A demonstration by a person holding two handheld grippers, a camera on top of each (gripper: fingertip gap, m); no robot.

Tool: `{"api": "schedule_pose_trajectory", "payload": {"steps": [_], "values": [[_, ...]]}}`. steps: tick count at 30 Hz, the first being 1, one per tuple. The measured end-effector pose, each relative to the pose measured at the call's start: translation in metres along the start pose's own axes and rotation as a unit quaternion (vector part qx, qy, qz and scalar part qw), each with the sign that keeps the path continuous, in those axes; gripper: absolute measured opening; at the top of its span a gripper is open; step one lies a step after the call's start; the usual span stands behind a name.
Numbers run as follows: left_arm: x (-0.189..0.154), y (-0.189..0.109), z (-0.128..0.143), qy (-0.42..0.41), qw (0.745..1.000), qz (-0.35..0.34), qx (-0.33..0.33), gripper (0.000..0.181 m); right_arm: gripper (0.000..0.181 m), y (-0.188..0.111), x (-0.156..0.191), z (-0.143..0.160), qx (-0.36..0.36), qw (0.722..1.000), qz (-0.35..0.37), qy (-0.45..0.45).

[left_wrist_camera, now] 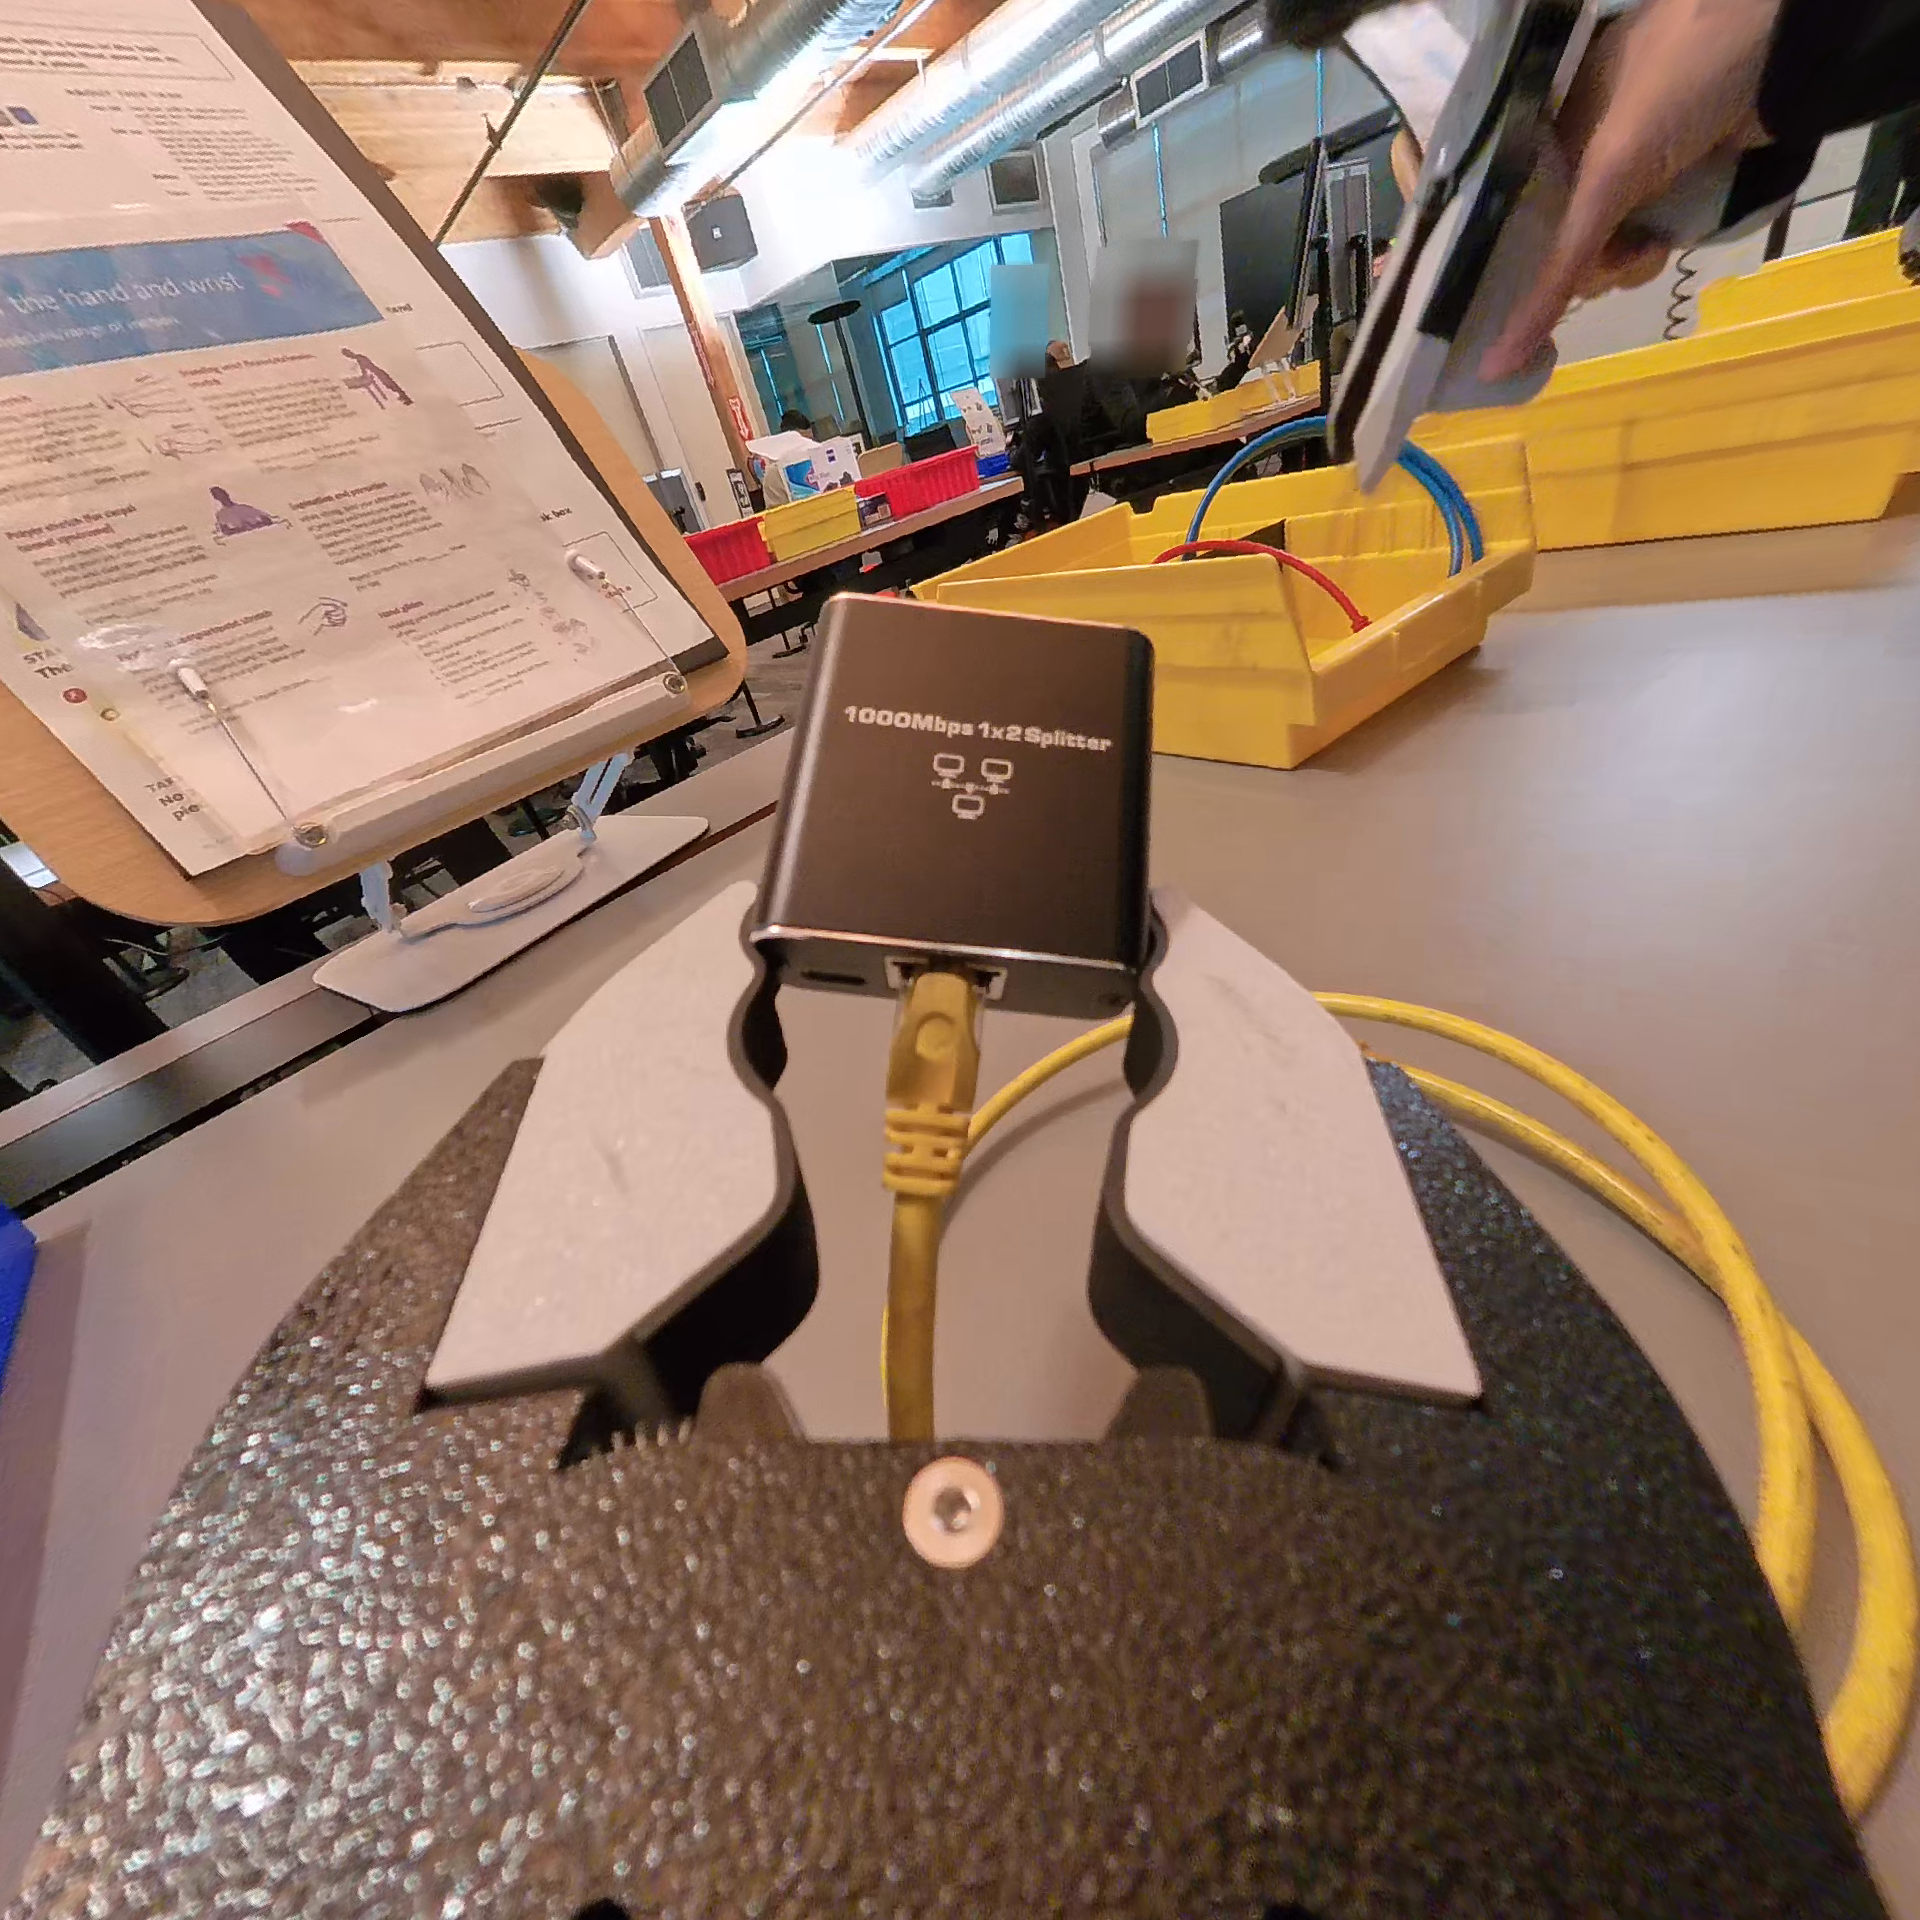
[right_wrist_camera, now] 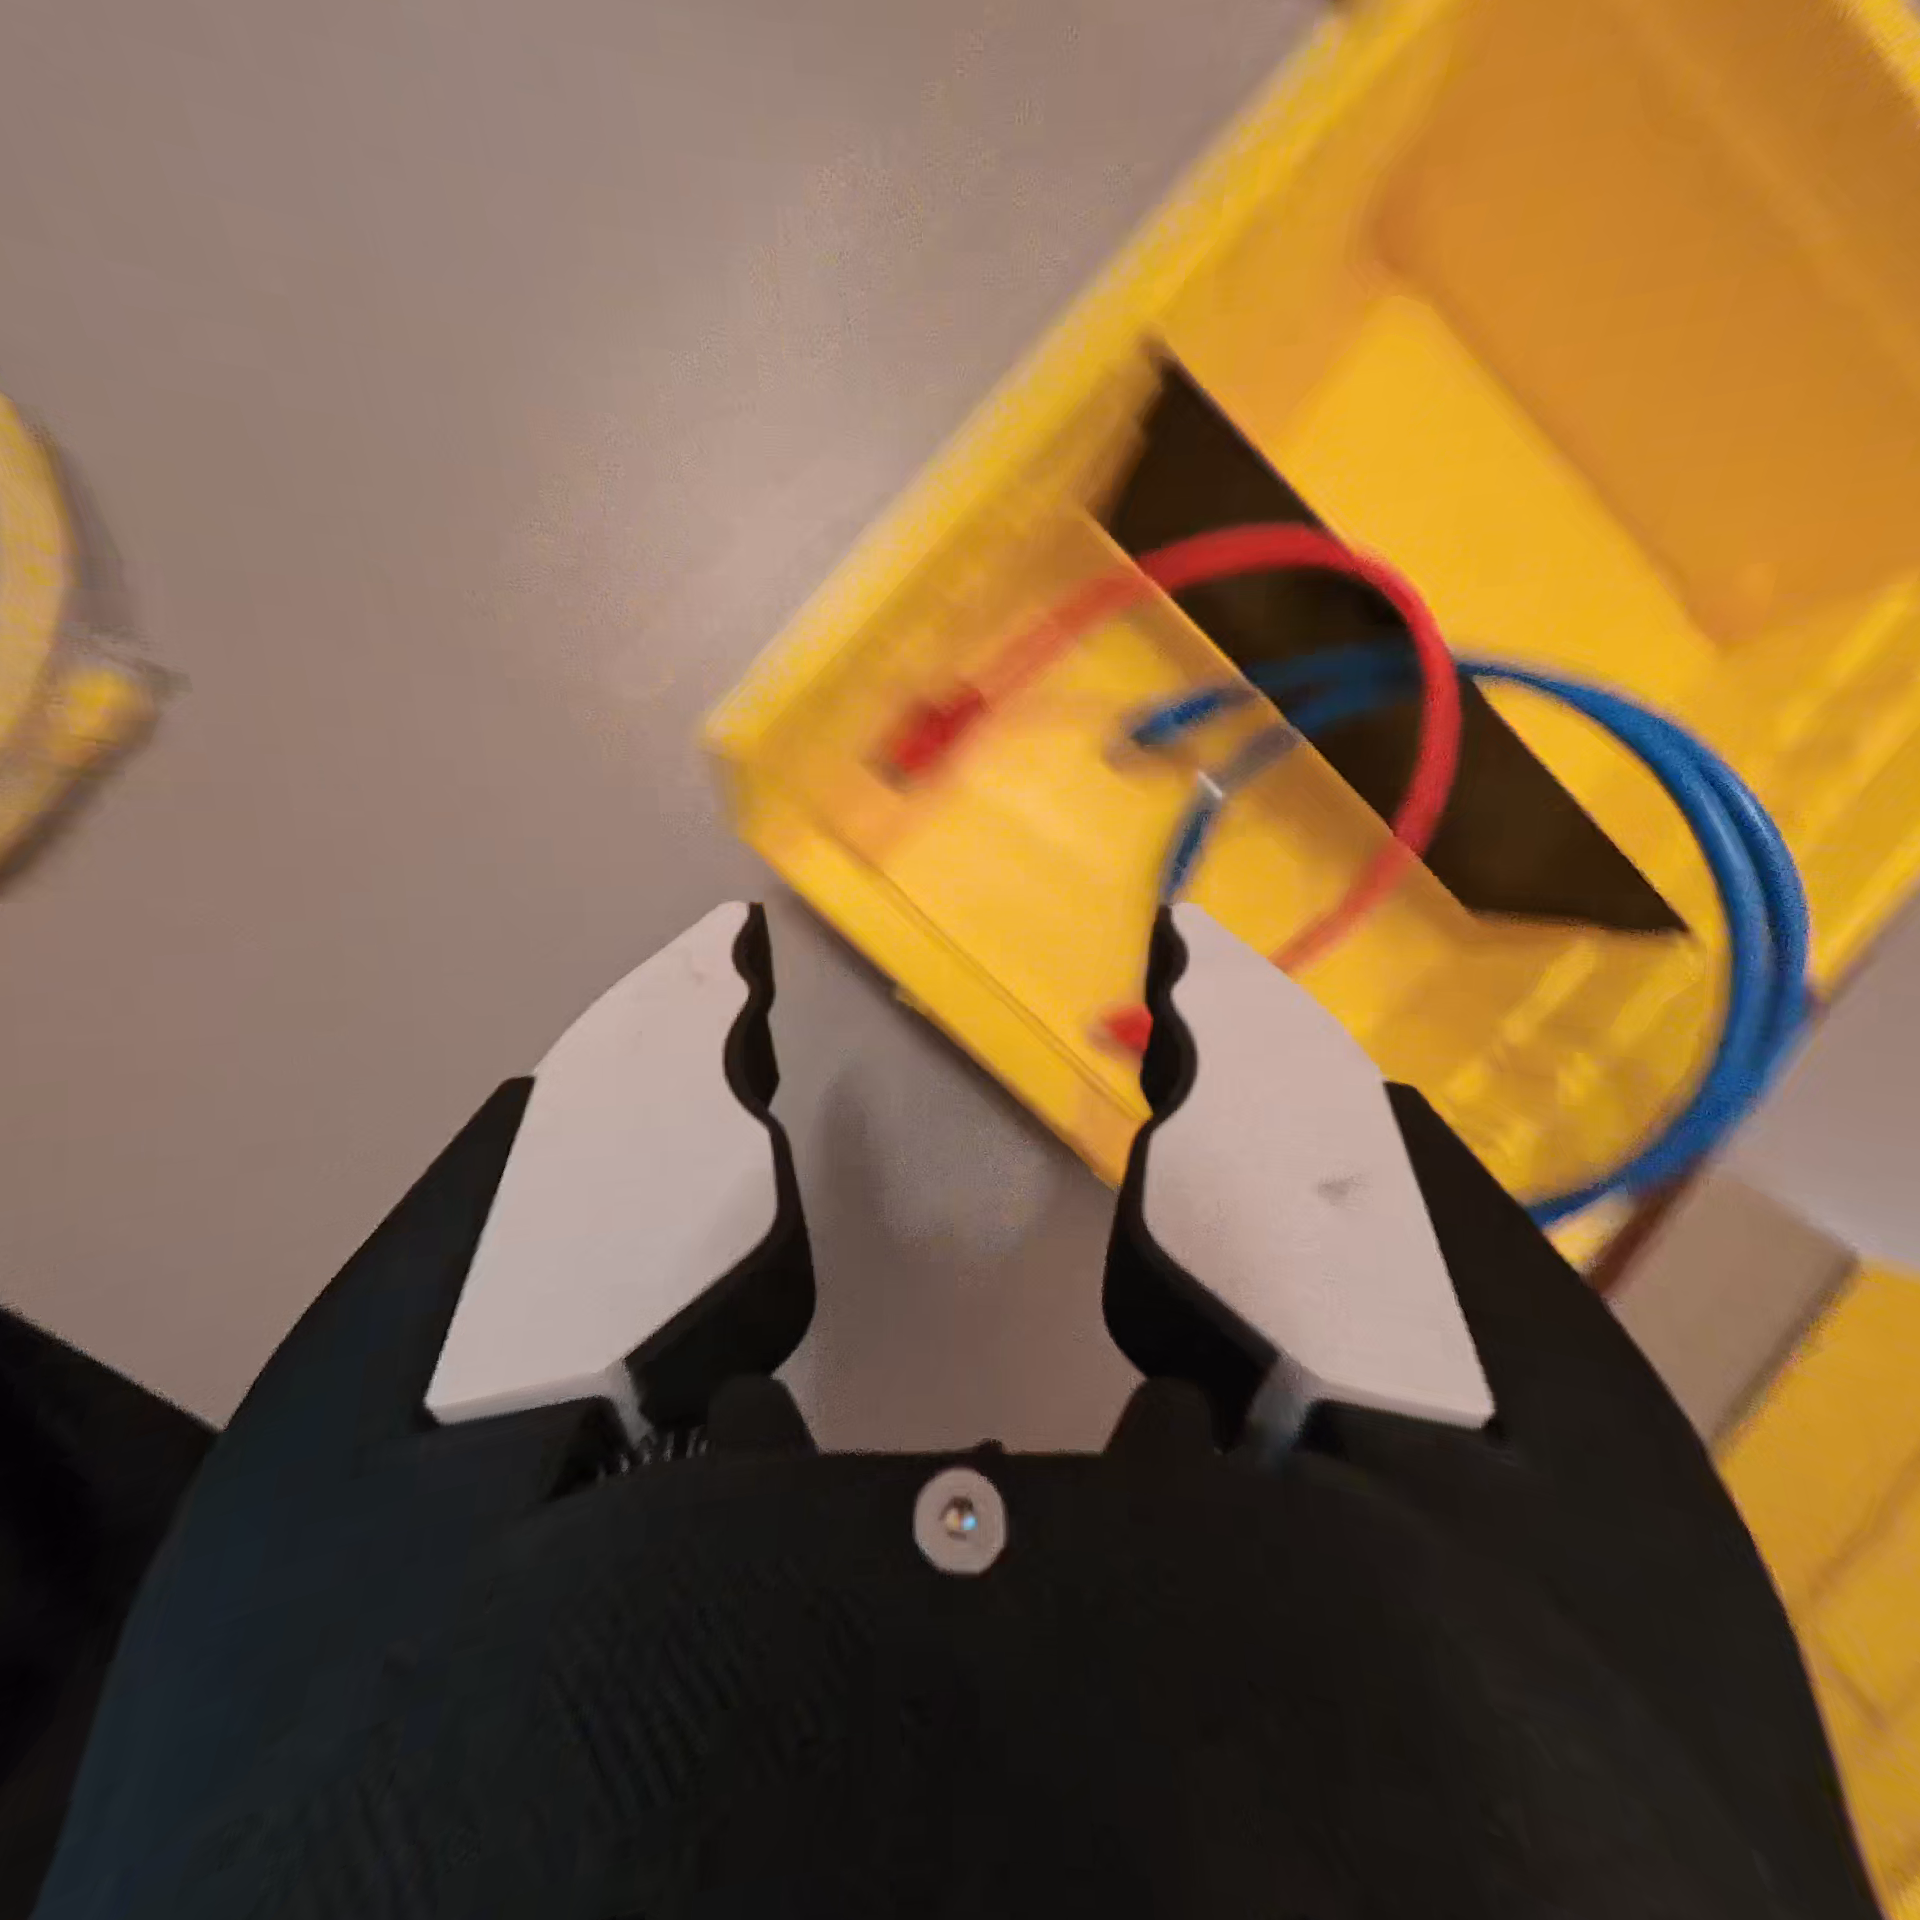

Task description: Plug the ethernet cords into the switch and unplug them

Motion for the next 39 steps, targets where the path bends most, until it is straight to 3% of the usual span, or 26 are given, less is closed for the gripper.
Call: {"api": "schedule_pose_trajectory", "payload": {"steps": [1, 3, 5, 7, 11, 13, 19, 24, 25, 28, 31, 34, 35, 38, 39], "values": [[0.000, 0.000, 0.000, 0.000, 1.000, 0.003, -0.001, 0.063, 0.071, -0.005, 0.025, -0.014, -0.044, 0.999, -0.021, -0.018], [-0.001, 0.000, 0.000, 0.004, 1.000, 0.018, -0.008, 0.063, 0.082, -0.009, 0.085, -0.036, -0.143, 0.983, -0.107, -0.048], [-0.002, -0.001, -0.004, 0.011, 0.999, 0.043, -0.013, 0.063, 0.087, -0.002, 0.145, -0.051, -0.229, 0.951, -0.204, -0.050], [-0.003, -0.003, -0.011, 0.030, 0.997, 0.074, -0.016, 0.063, 0.086, 0.014, 0.196, -0.058, -0.271, 0.912, -0.306, -0.025], [0.002, -0.010, -0.026, 0.050, 0.991, 0.122, -0.005, 0.063, 0.079, 0.040, 0.247, -0.065, -0.330, 0.843, -0.423, 0.024], [0.005, -0.016, -0.031, 0.074, 0.982, 0.171, 0.006, 0.063, 0.079, 0.044, 0.252, -0.068, -0.350, 0.839, -0.416, 0.033], [0.010, -0.036, -0.034, 0.195, 0.937, 0.279, 0.078, 0.063, 0.080, 0.047, 0.259, -0.073, -0.237, 0.879, -0.408, -0.073], [-0.003, -0.043, -0.032, 0.324, 0.892, 0.305, 0.083, 0.063, 0.050, 0.063, 0.278, -0.078, -0.118, 0.833, -0.518, -0.154], [-0.006, -0.043, -0.032, 0.333, 0.887, 0.311, 0.080, 0.063, 0.033, 0.066, 0.282, -0.078, -0.108, 0.815, -0.541, -0.179], [-0.007, -0.043, -0.027, 0.363, 0.874, 0.307, 0.098, 0.063, 0.028, 0.072, 0.285, -0.080, -0.093, 0.824, -0.516, -0.214], [-0.002, -0.045, -0.027, 0.350, 0.886, 0.291, 0.090, 0.064, 0.025, 0.077, 0.280, -0.079, -0.134, 0.819, -0.533, -0.166], [0.013, -0.049, -0.040, 0.303, 0.929, 0.207, 0.054, 0.092, 0.025, 0.078, 0.264, -0.072, -0.220, 0.813, -0.531, -0.092], [0.020, -0.054, -0.050, 0.277, 0.942, 0.187, 0.027, 0.094, 0.025, 0.077, 0.258, -0.069, -0.266, 0.809, -0.520, -0.065], [0.042, -0.075, -0.081, 0.202, 0.970, 0.096, -0.094, 0.084, 0.025, 0.074, 0.237, -0.060, -0.383, 0.789, -0.478, 0.054], [0.047, -0.080, -0.090, 0.172, 0.975, 0.067, -0.126, 0.070, 0.025, 0.072, 0.232, -0.057, -0.440, 0.770, -0.453, 0.086]]}}
Point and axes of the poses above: each gripper's, where its closed fingertips meet, y out along the fingers, z out of its underside, x = y × z across the jaws, the point moved 10 cm from there along -y, back along the fingers, and after that the axes turned 7 degrees about -y, right-handed, at the moved point
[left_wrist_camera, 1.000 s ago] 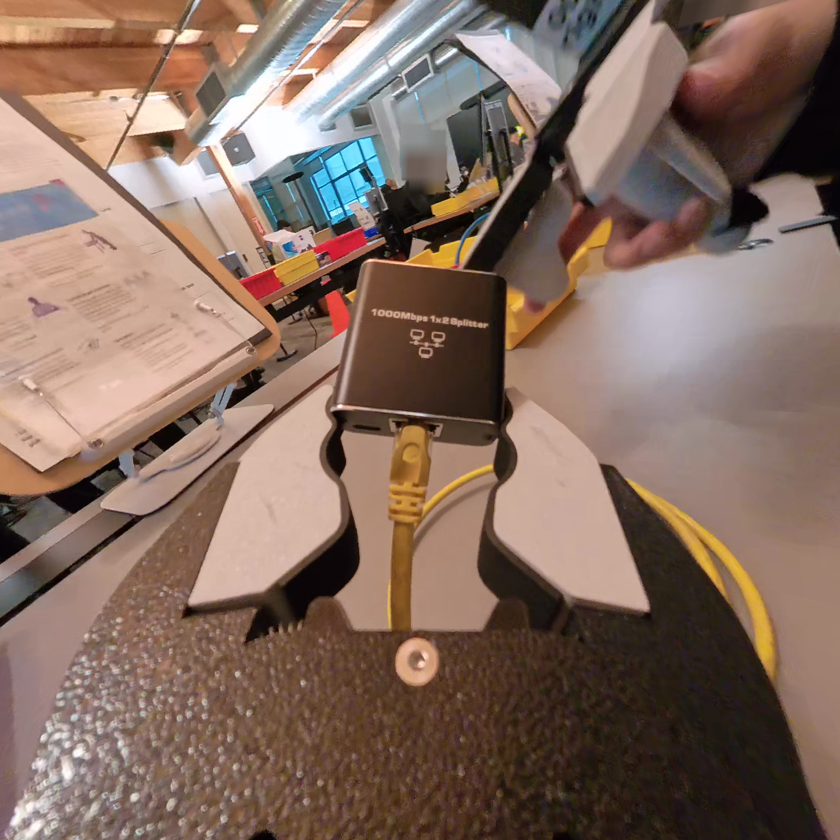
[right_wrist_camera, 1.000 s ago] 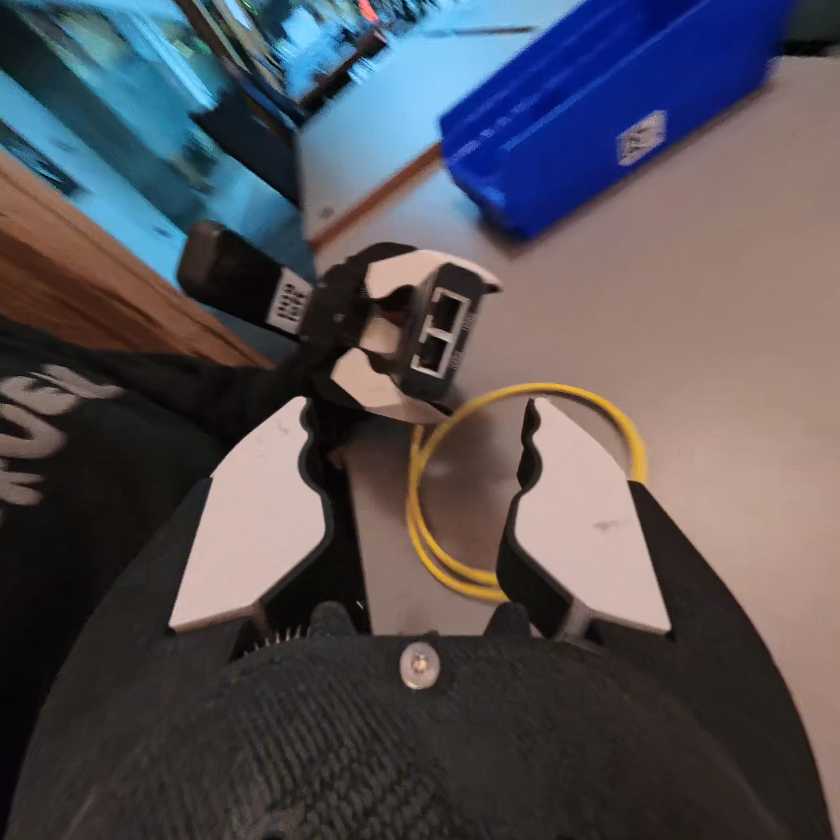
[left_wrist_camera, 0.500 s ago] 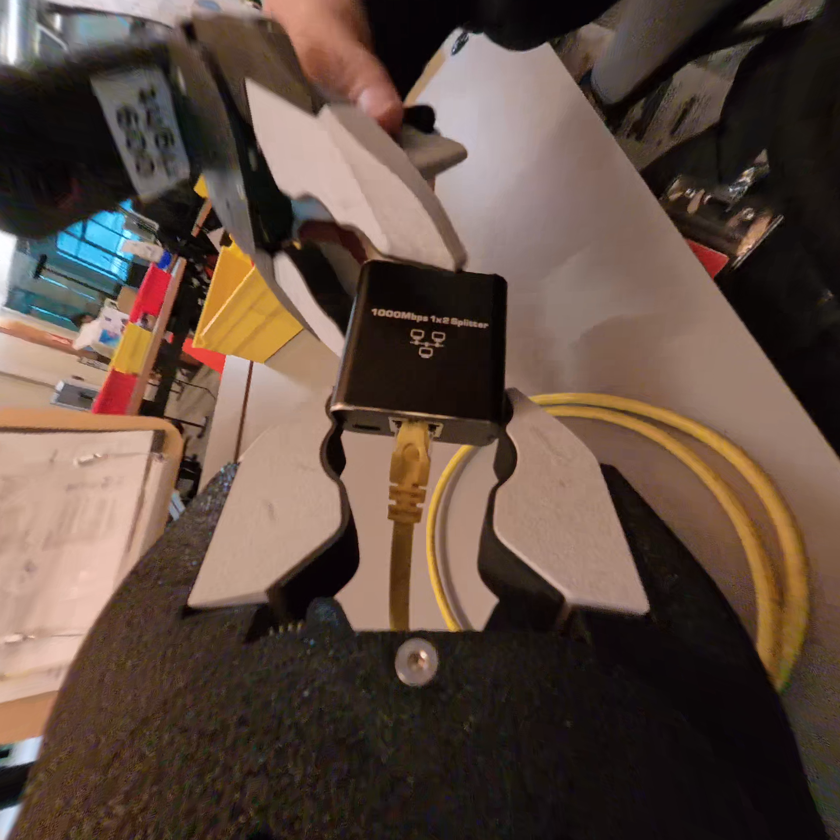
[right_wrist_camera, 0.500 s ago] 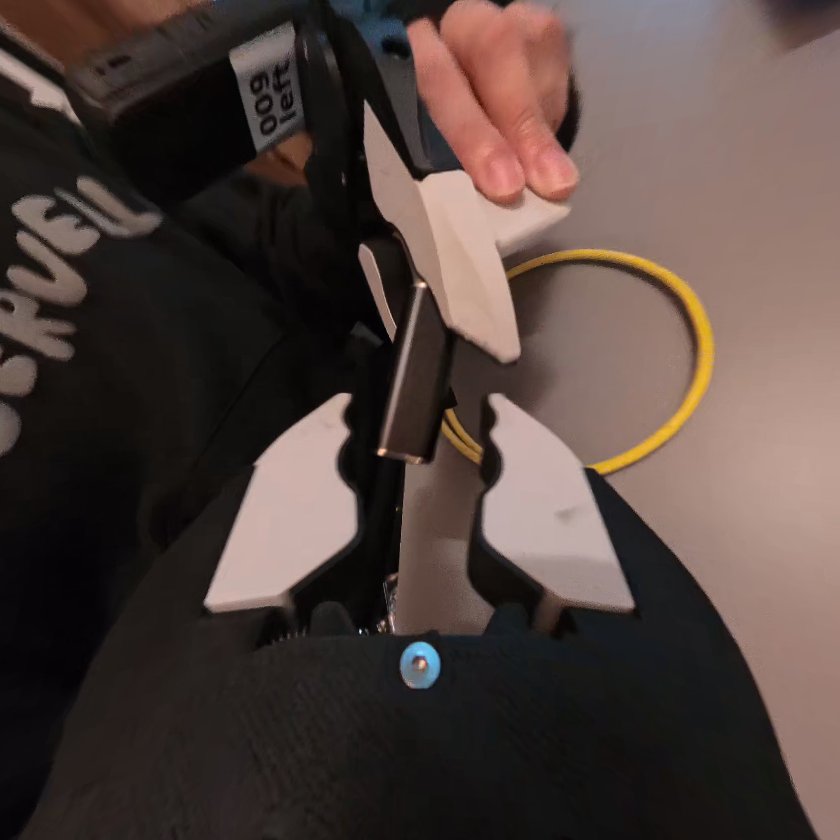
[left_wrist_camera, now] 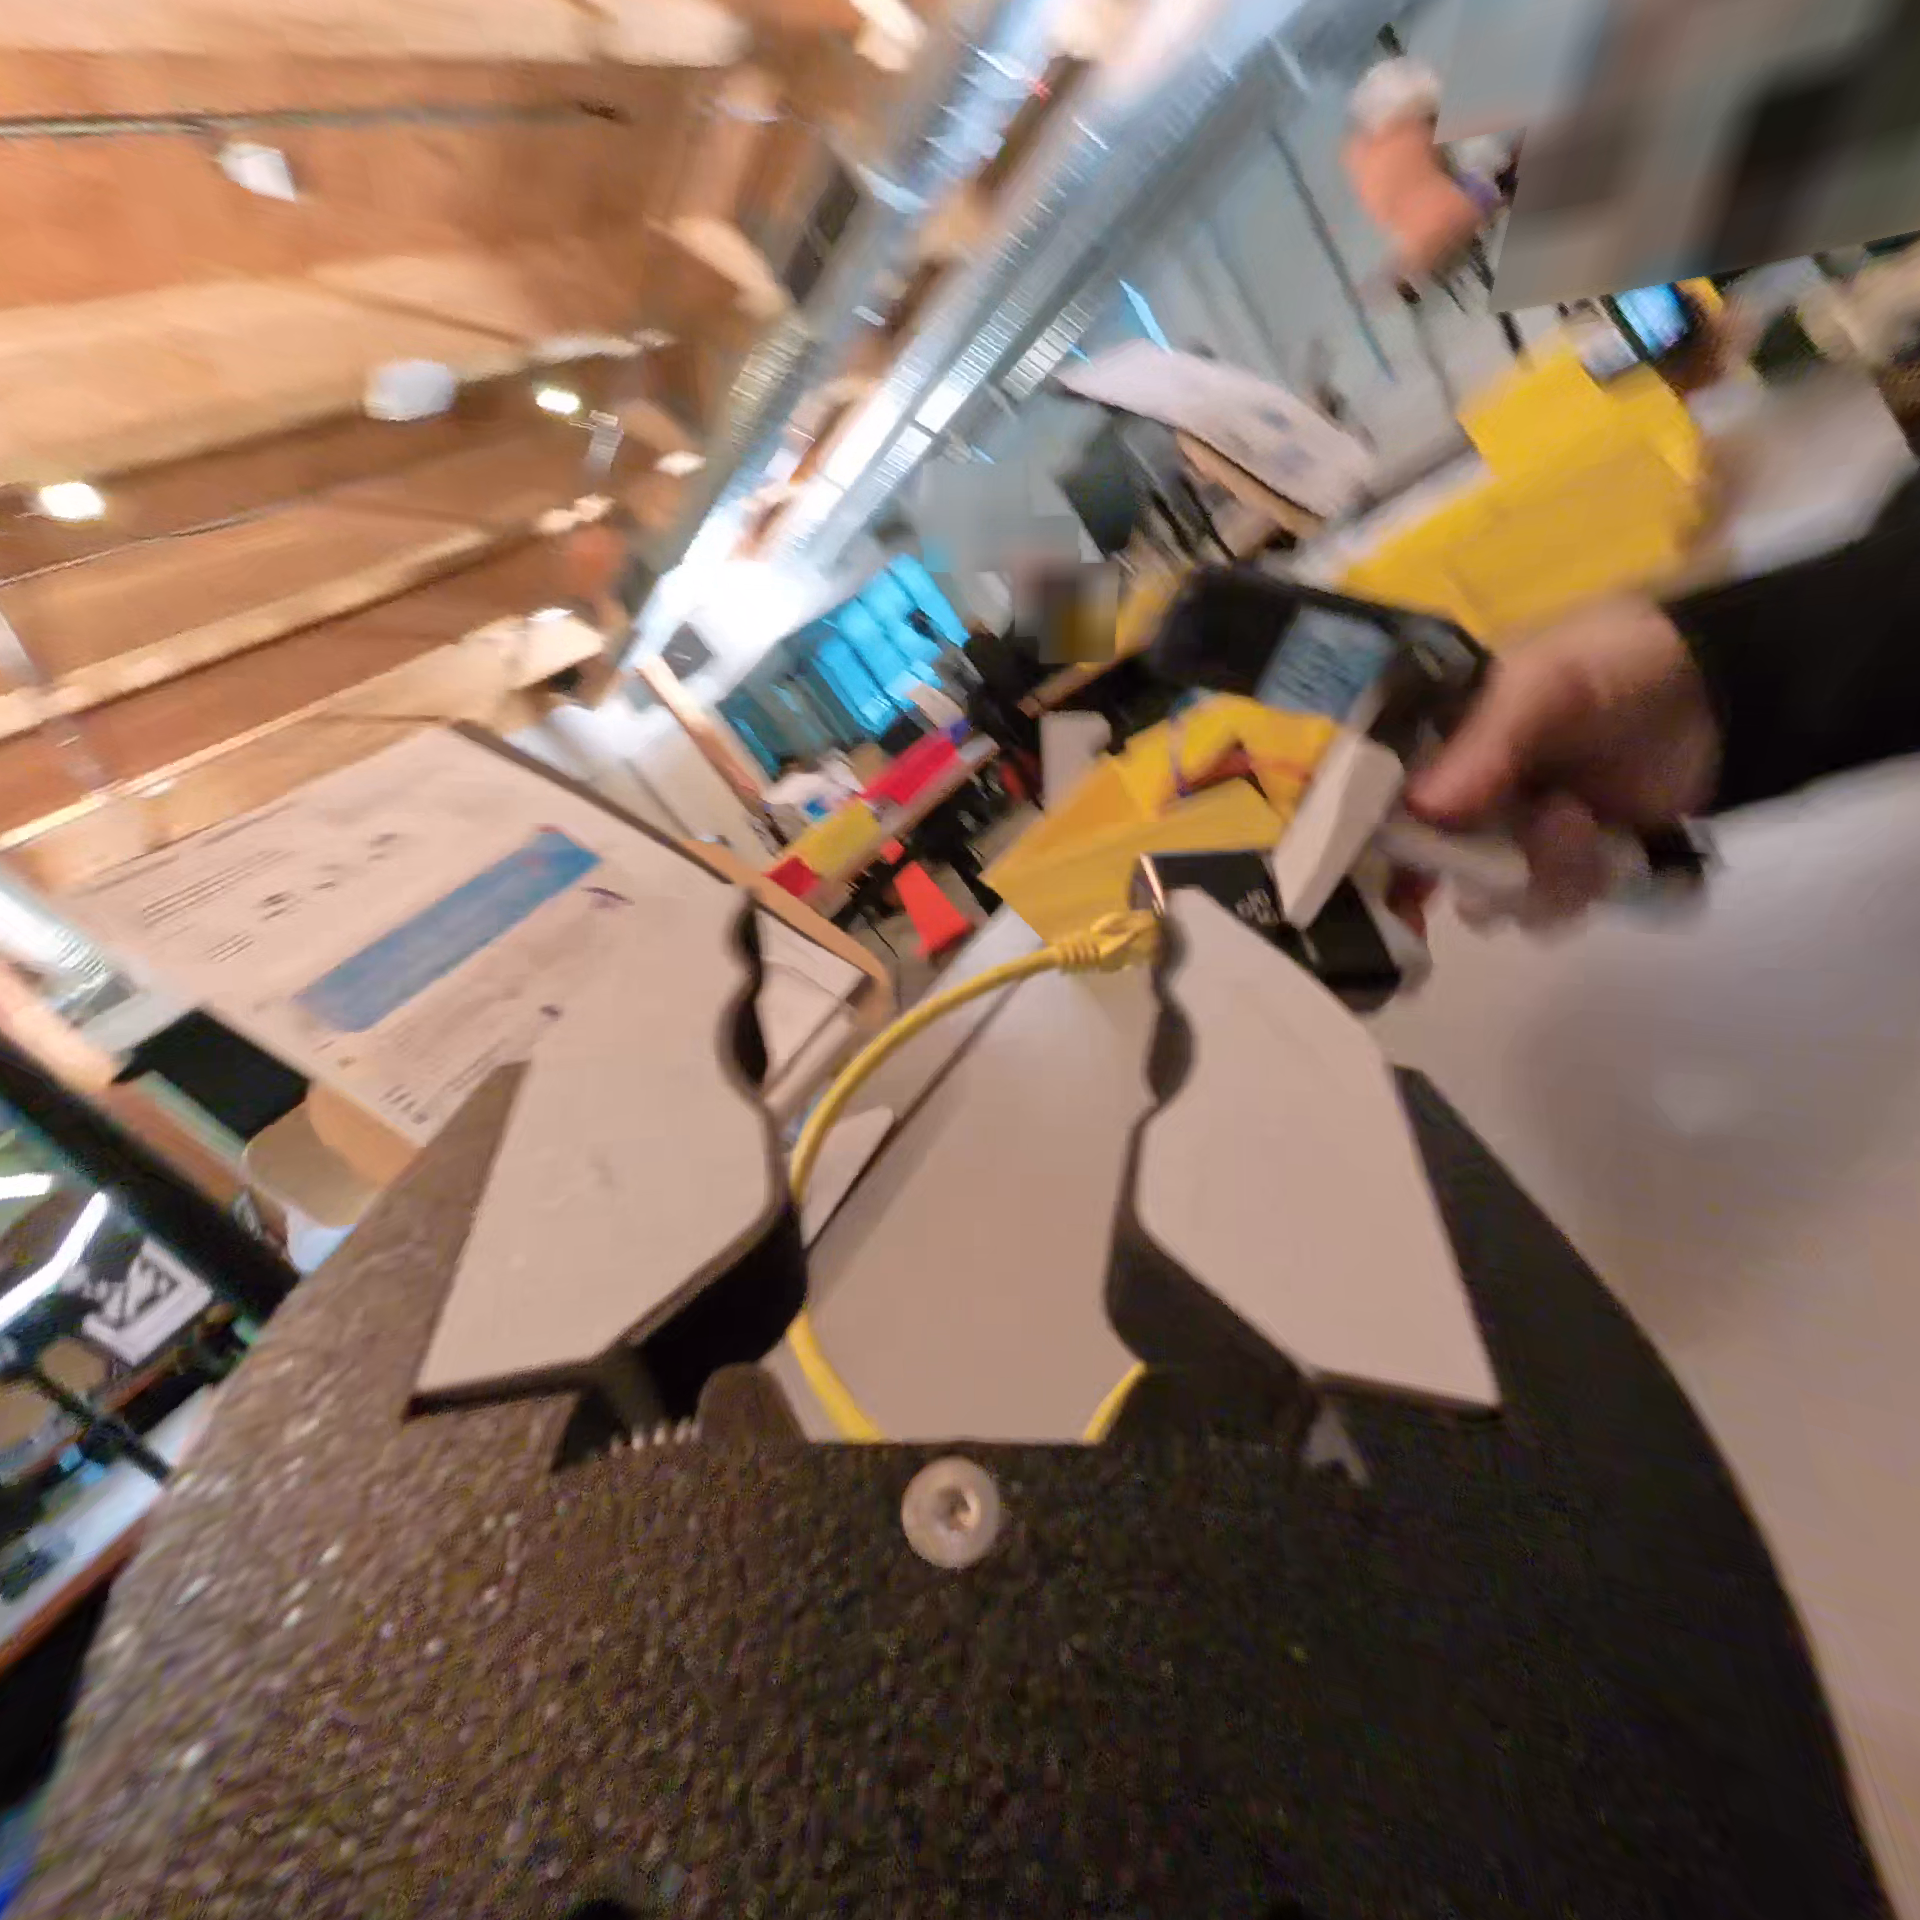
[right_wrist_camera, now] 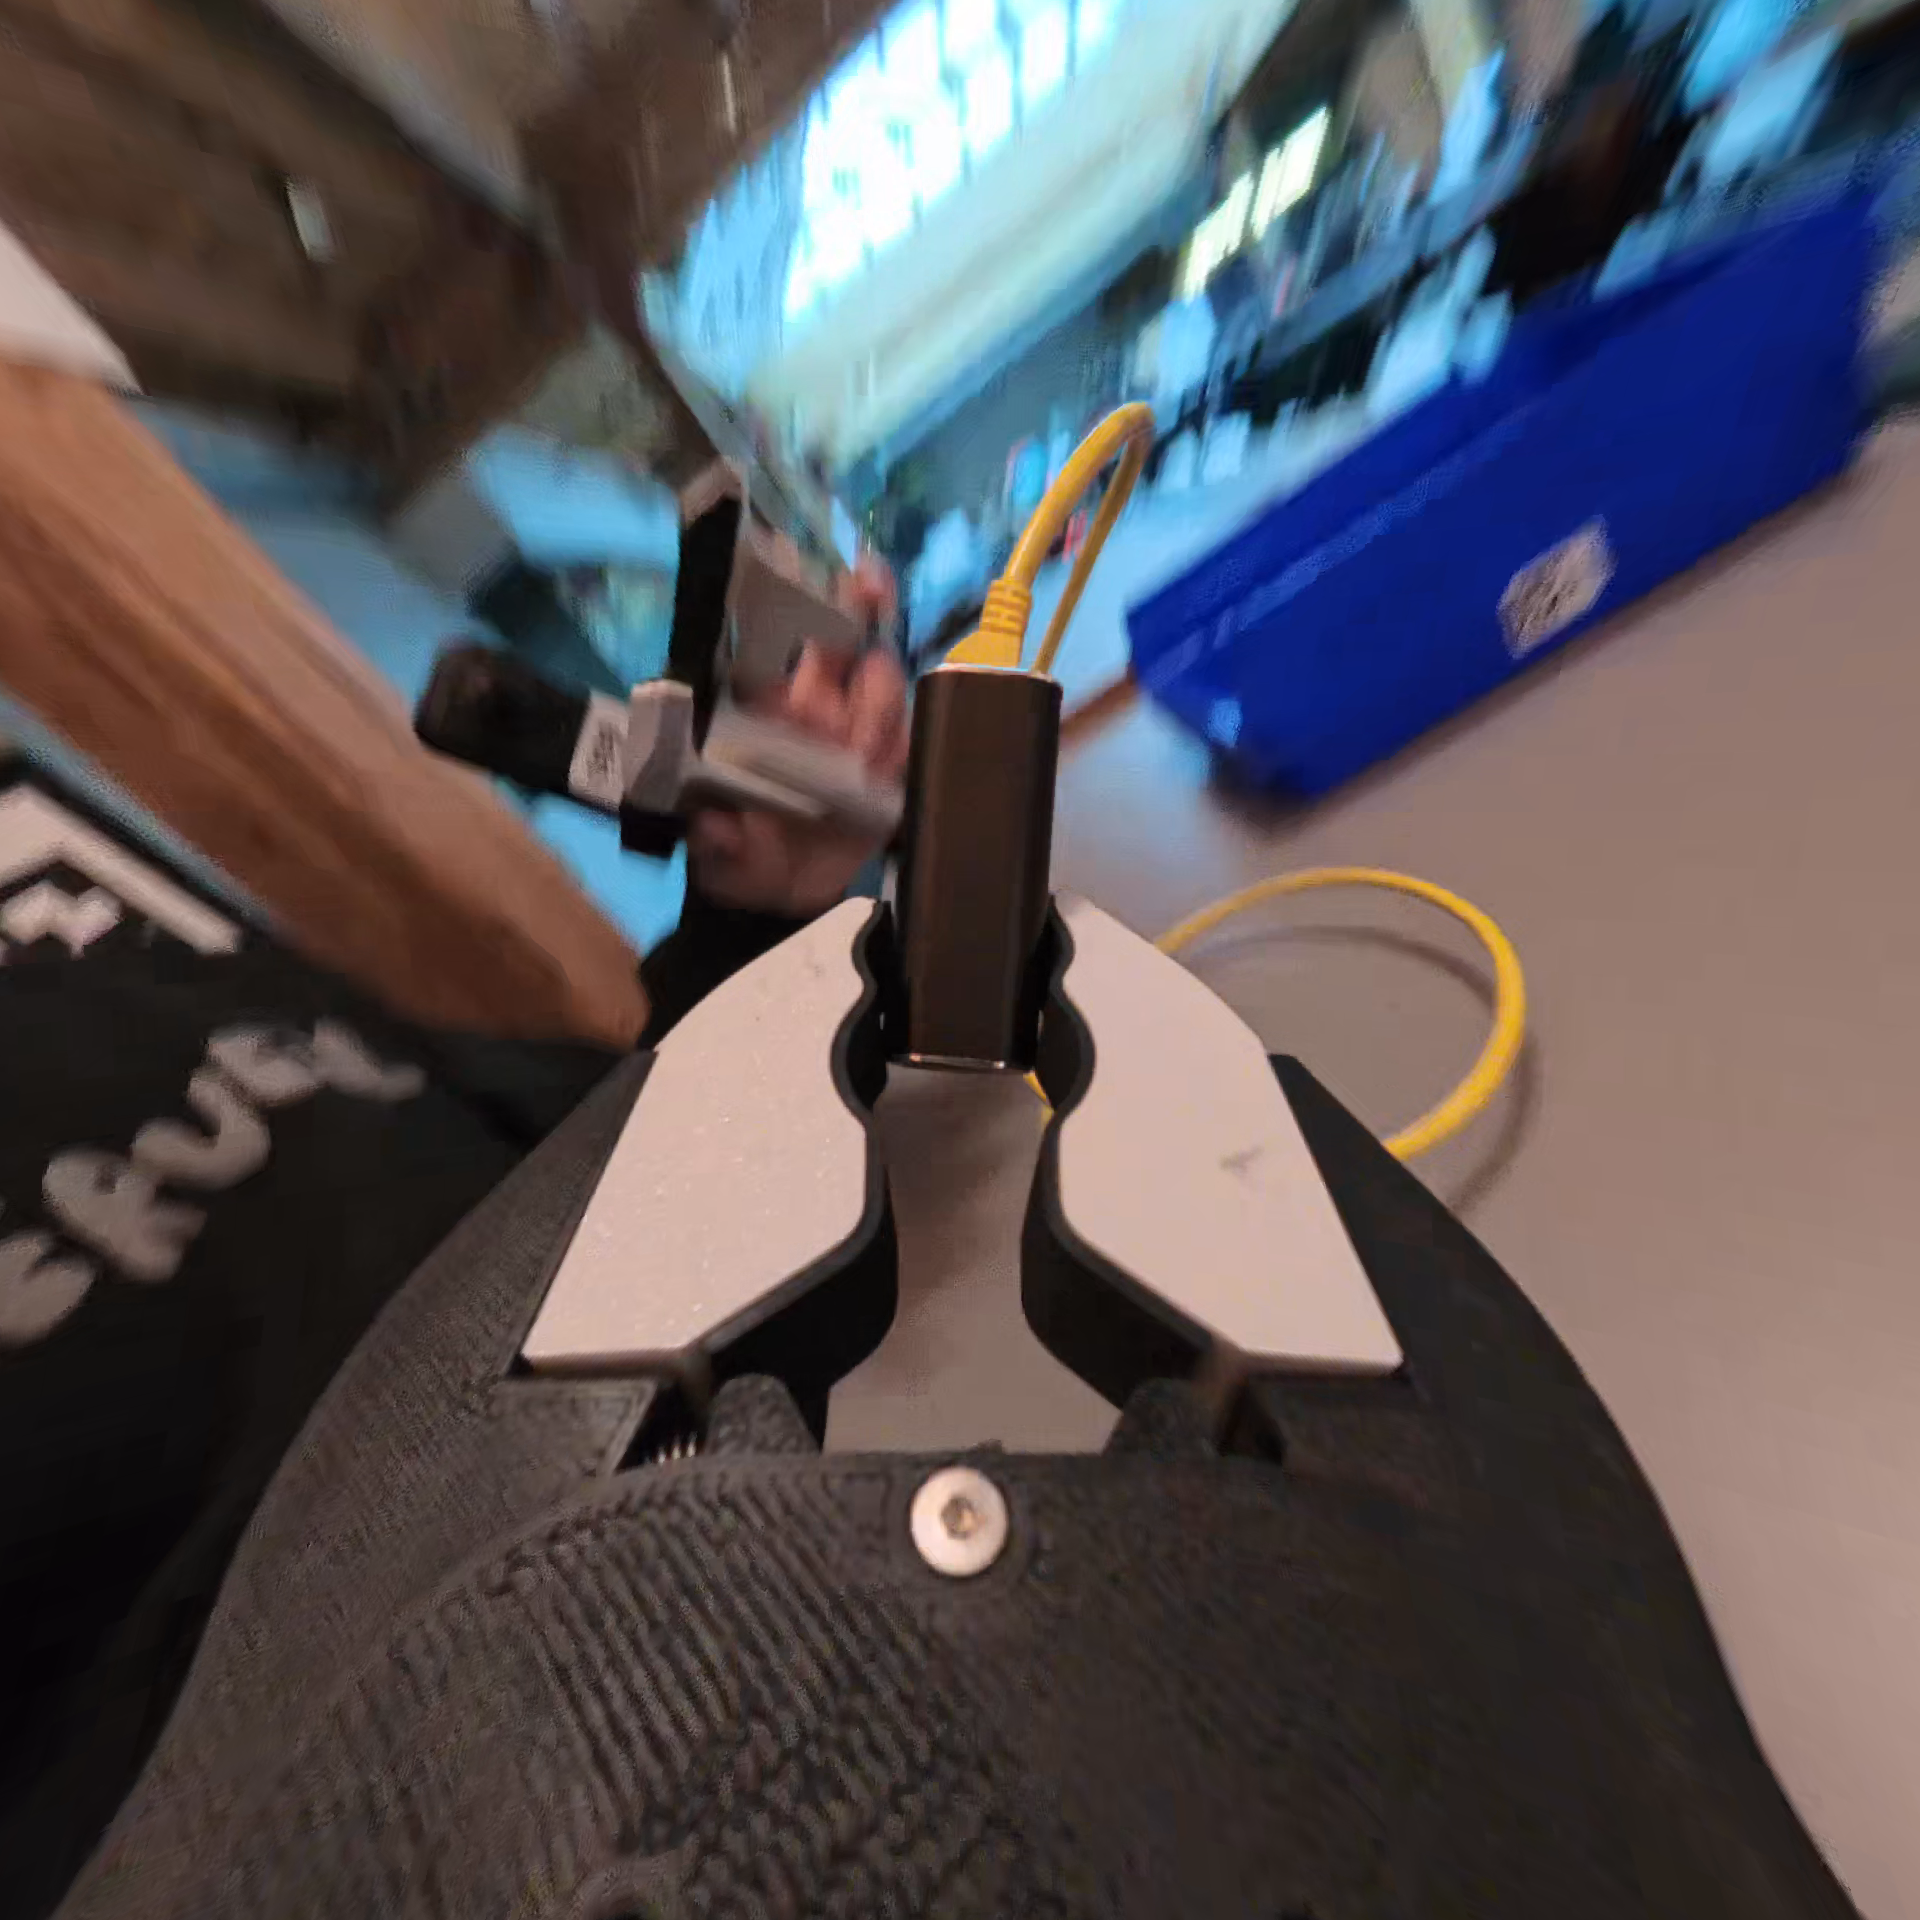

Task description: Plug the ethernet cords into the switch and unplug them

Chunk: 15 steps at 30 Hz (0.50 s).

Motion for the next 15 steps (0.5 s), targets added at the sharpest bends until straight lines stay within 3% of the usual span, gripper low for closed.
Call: {"api": "schedule_pose_trajectory", "payload": {"steps": [2, 3, 6, 8, 11, 15], "values": [[0.006, -0.001, -0.007, -0.100, 0.994, -0.028, -0.029, 0.038, 0.025, -0.007, 0.003, -0.001, -0.123, 0.992, 0.006, -0.009], [0.007, 0.003, -0.005, -0.177, 0.983, -0.025, -0.030, 0.037, 0.025, -0.008, 0.006, -0.001, -0.177, 0.984, 0.014, -0.016], [-0.004, 0.025, 0.014, -0.411, 0.910, 0.049, -0.023, 0.050, 0.025, -0.003, 0.017, 0.006, -0.274, 0.960, 0.015, -0.056], [-0.017, 0.039, 0.026, -0.502, 0.857, 0.115, -0.033, 0.048, 0.025, 0.003, 0.023, 0.014, -0.296, 0.952, 0.015, -0.080], [-0.033, 0.051, 0.040, -0.554, 0.812, 0.181, -0.028, 0.037, 0.025, 0.006, 0.028, 0.019, -0.321, 0.942, 0.016, -0.098], [-0.044, 0.058, 0.051, -0.548, 0.816, 0.186, -0.001, 0.033, 0.025, 0.012, 0.032, 0.022, -0.303, 0.945, 0.023, -0.117]]}}
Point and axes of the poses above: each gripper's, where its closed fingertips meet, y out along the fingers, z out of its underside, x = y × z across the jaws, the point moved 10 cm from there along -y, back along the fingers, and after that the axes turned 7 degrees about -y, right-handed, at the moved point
